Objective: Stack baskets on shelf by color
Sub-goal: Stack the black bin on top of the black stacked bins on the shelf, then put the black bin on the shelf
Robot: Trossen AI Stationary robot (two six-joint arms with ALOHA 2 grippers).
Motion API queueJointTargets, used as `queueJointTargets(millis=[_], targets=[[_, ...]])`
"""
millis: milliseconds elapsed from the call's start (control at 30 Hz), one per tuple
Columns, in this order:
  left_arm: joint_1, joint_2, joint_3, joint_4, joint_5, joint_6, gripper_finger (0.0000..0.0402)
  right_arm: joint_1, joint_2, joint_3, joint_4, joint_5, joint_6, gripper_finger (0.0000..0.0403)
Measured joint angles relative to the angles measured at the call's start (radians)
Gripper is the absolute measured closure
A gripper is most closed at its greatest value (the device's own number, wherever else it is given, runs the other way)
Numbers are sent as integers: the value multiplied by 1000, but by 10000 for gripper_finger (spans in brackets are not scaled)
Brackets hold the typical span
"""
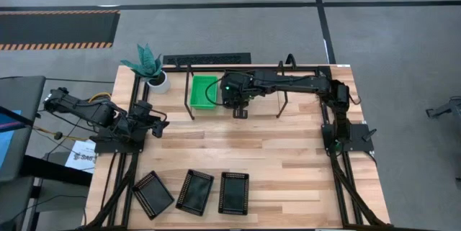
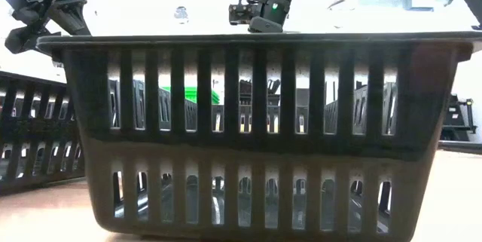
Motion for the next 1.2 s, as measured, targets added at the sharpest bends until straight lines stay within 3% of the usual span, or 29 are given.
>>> queueJointTargets(millis=[633,933,1200], targets=[[0,0,0,0,0,0,141,-17,0,0,22,0,10,242],[0,0,0,0,1,0,141,31,-19,92,-95,-3,181,236],[0,0,0,1,21,3,141,124,-23,215,-225,-64,462,247]])
